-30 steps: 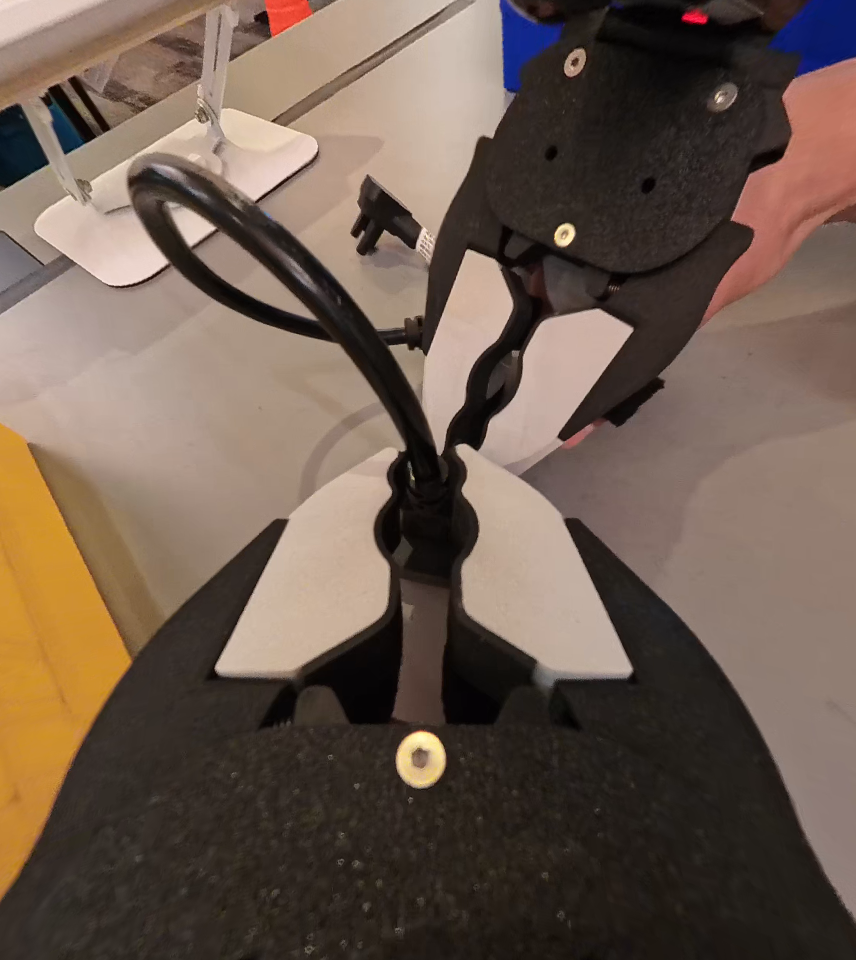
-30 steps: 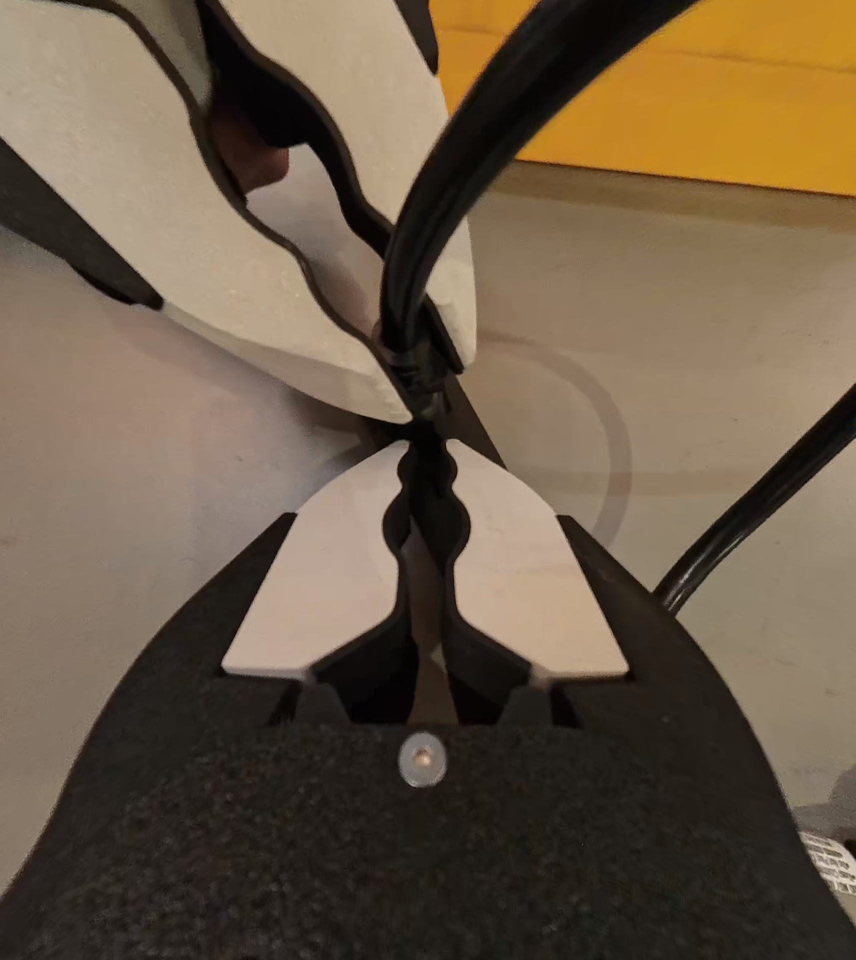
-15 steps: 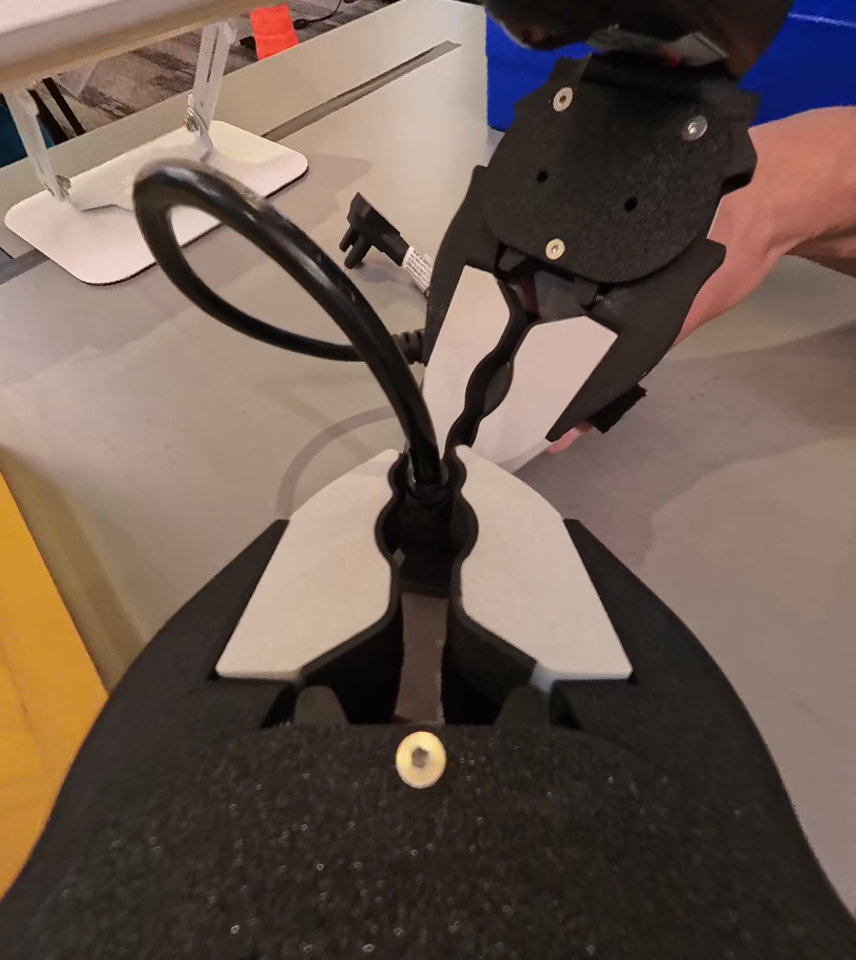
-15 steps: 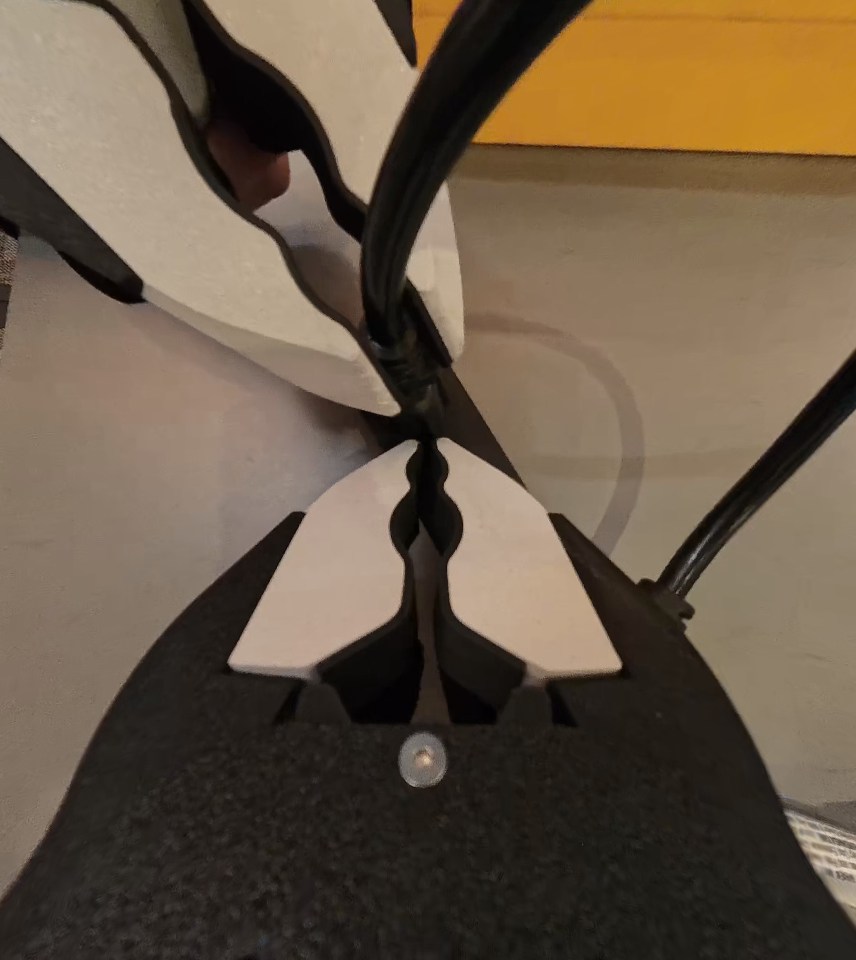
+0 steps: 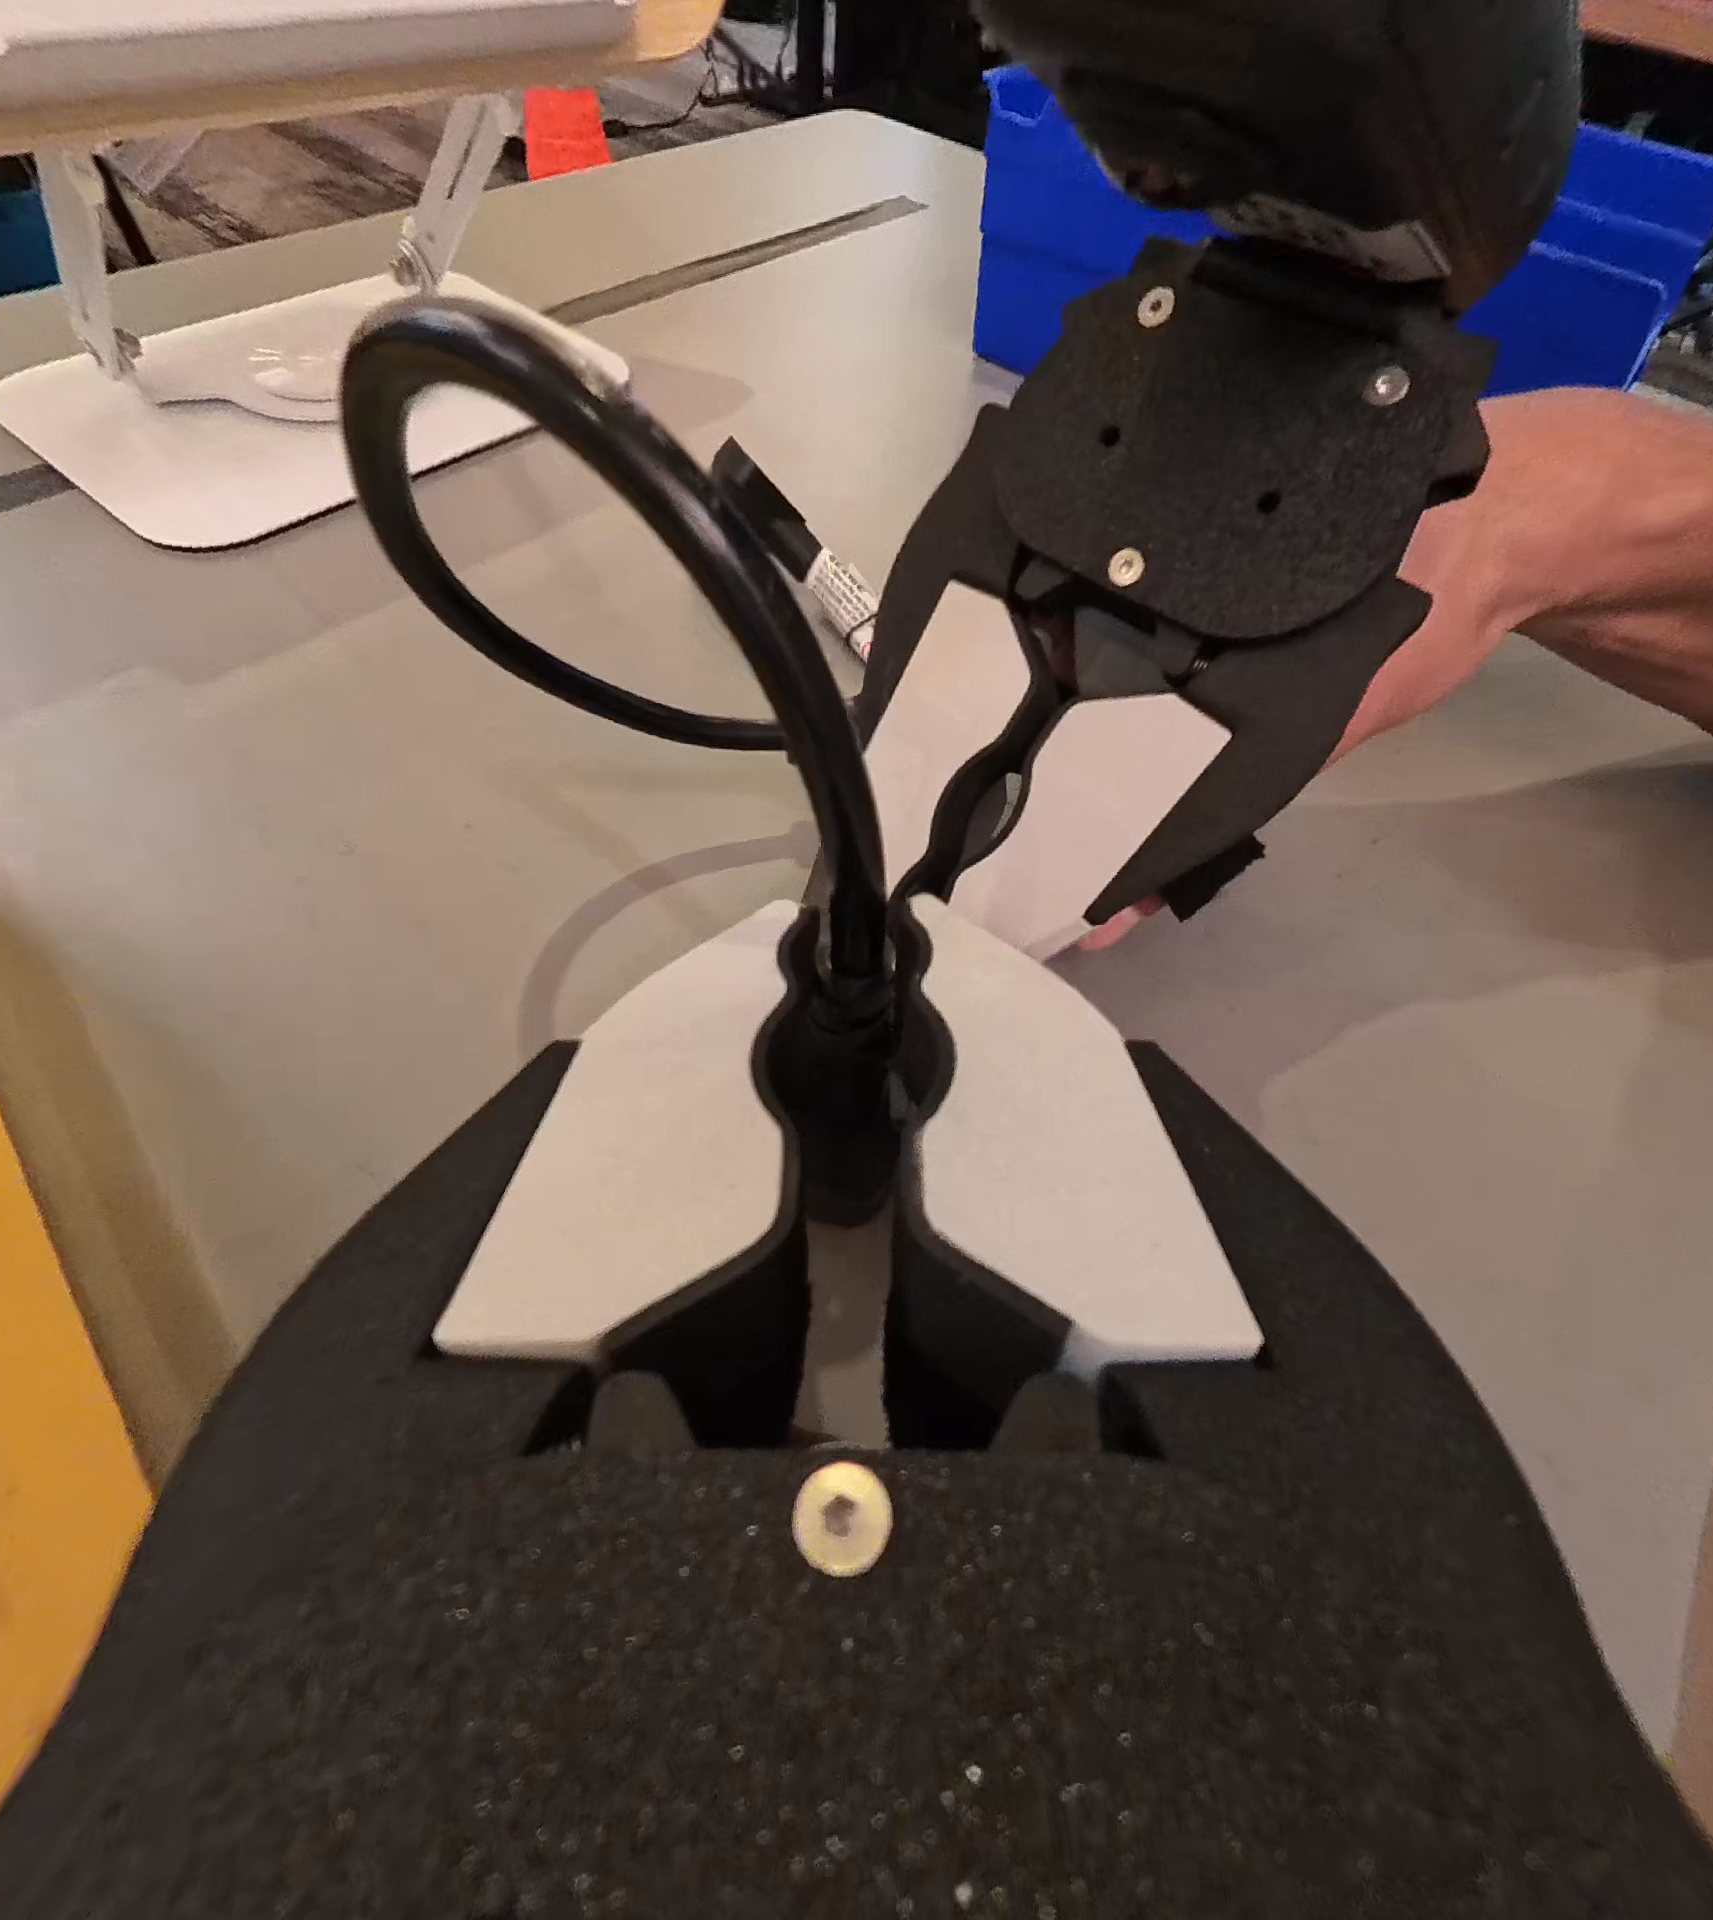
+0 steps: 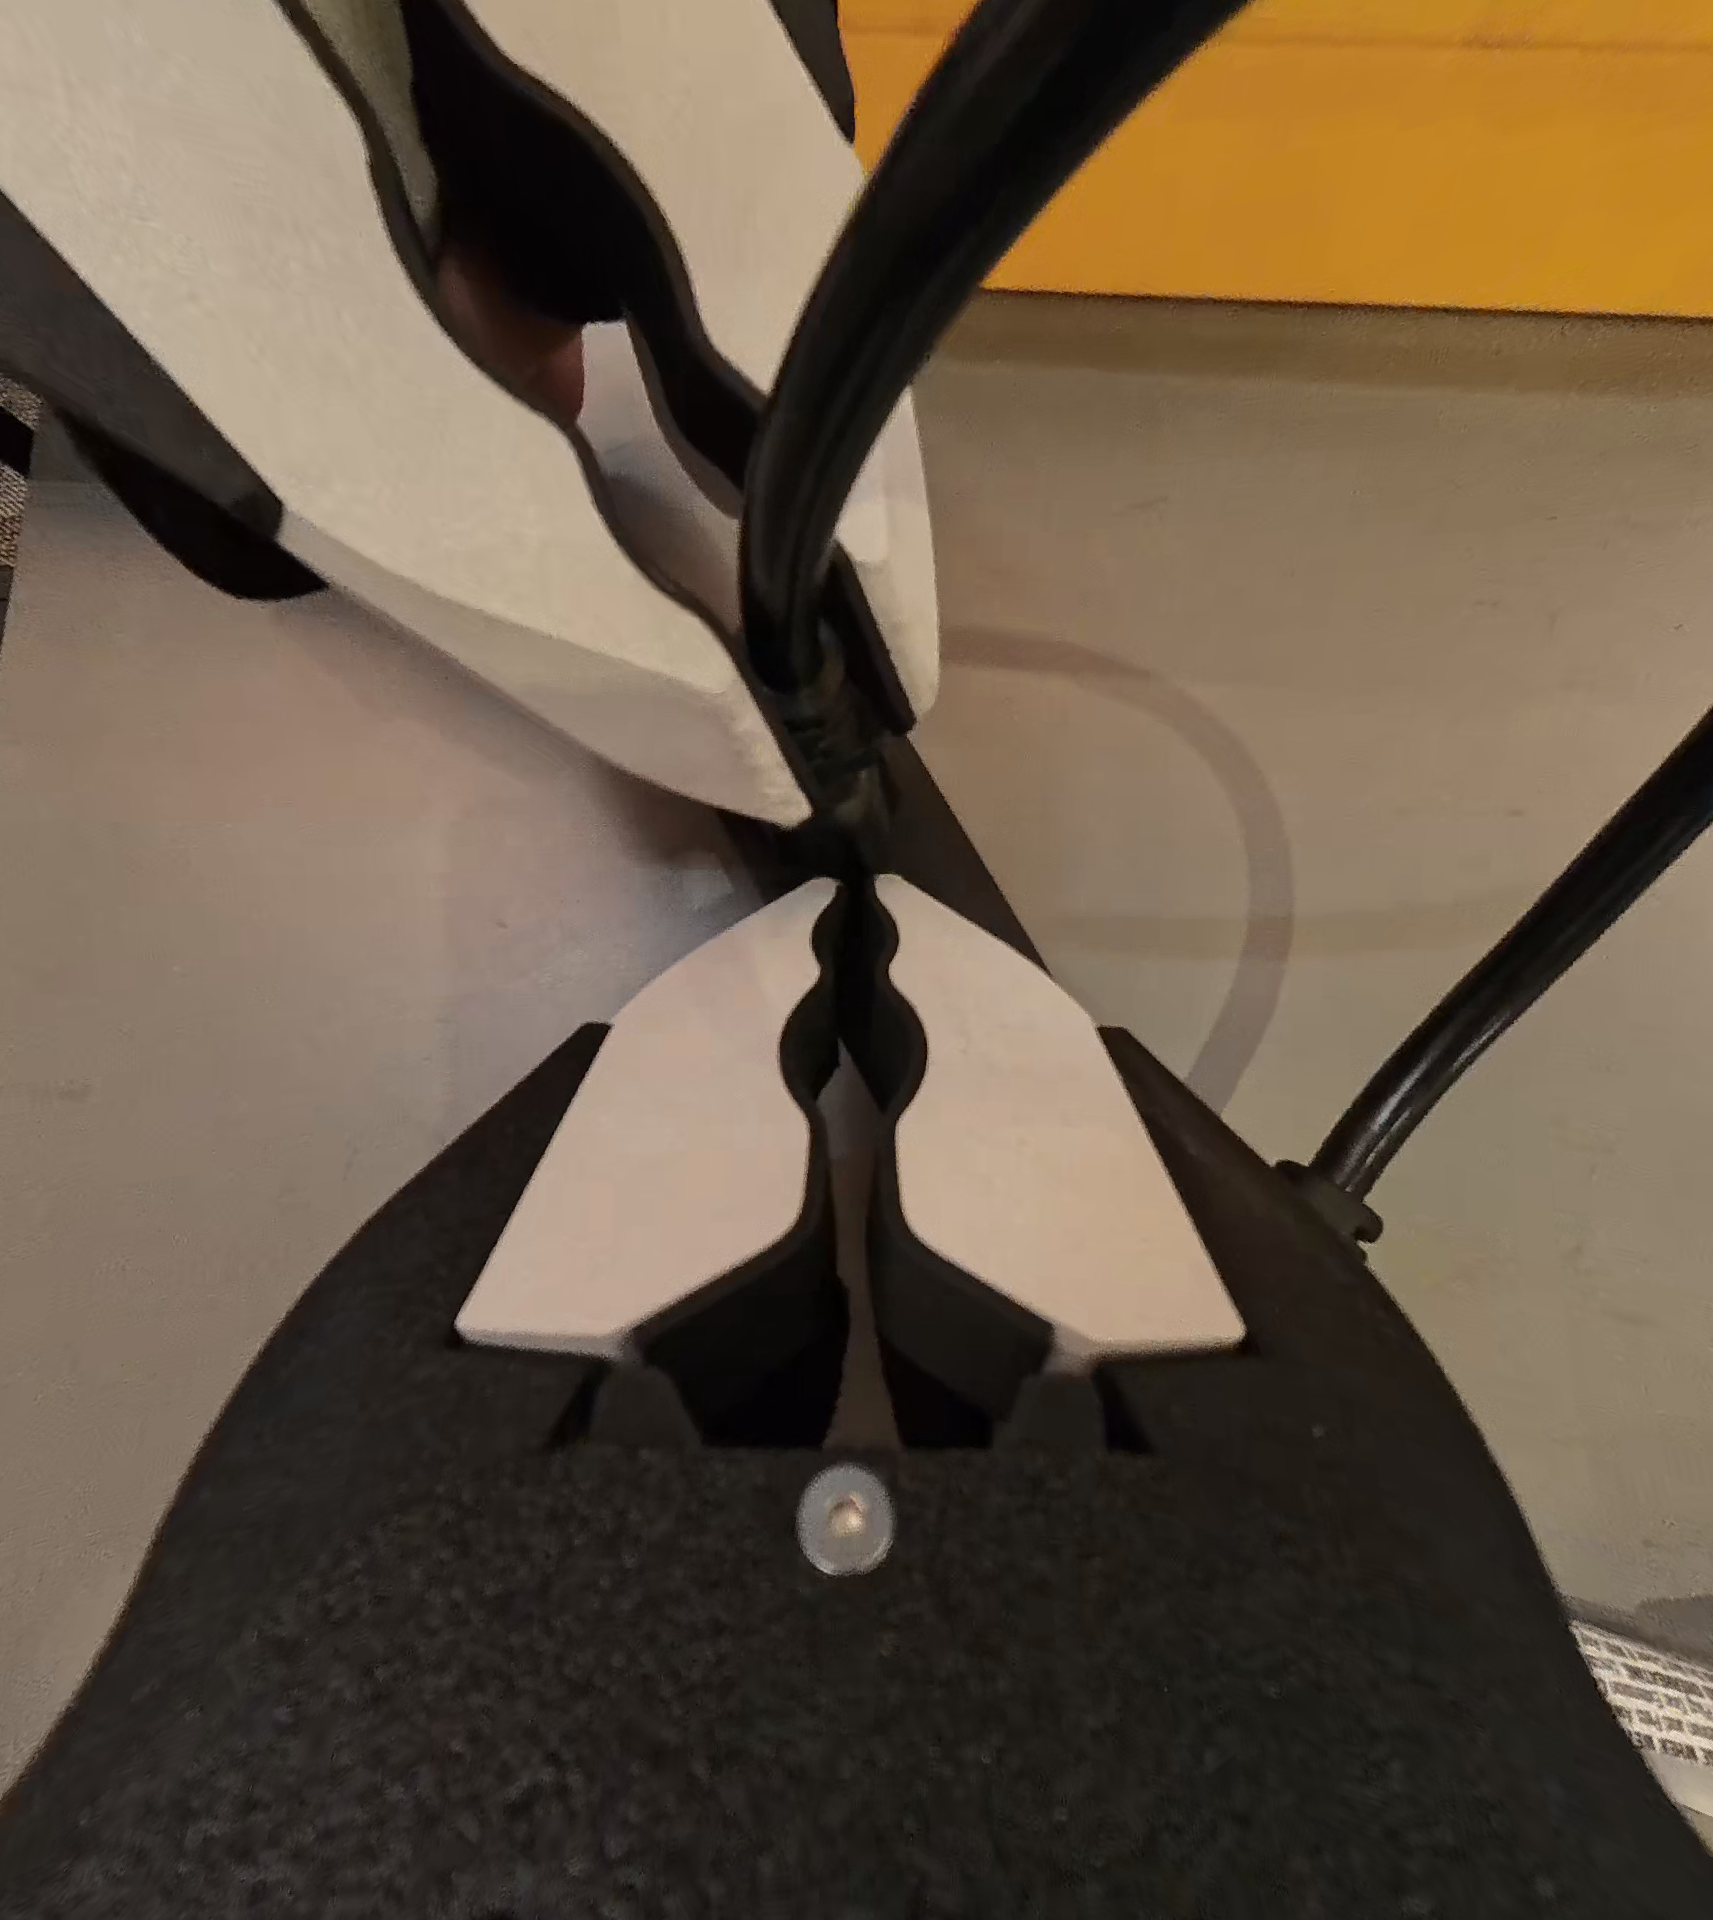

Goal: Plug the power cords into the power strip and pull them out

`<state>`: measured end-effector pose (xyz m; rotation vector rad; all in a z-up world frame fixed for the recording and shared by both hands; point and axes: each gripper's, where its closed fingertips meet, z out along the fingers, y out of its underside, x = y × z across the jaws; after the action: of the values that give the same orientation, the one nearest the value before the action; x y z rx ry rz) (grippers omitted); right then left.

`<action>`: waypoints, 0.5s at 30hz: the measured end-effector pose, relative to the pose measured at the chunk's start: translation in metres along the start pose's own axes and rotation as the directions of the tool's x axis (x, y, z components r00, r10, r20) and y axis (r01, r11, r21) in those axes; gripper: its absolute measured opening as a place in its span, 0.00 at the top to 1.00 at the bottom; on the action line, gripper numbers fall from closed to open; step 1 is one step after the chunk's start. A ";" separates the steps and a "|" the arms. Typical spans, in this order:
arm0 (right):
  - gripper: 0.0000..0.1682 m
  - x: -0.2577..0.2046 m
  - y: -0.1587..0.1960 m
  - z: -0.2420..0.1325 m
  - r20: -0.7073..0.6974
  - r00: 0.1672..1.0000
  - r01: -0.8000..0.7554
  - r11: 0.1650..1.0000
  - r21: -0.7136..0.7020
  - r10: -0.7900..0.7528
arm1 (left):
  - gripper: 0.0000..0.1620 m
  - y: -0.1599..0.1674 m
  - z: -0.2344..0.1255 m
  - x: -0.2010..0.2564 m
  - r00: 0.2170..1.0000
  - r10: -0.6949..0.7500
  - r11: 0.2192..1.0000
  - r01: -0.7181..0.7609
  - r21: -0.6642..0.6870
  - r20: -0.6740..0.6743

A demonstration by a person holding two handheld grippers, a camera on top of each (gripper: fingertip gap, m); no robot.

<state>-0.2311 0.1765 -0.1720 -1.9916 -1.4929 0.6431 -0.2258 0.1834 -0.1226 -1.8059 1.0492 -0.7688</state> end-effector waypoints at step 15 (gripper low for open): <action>0.99 0.000 -0.004 0.001 0.000 1.000 -0.013 1.000 0.022 0.013 | 0.98 -0.012 -0.006 -0.005 0.997 -0.079 0.992 0.080 0.095 -0.015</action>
<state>-0.2346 0.1780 -0.1701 -1.9861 -1.4683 0.6617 -0.2289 0.1882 -0.1094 -1.7718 0.9366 -0.8634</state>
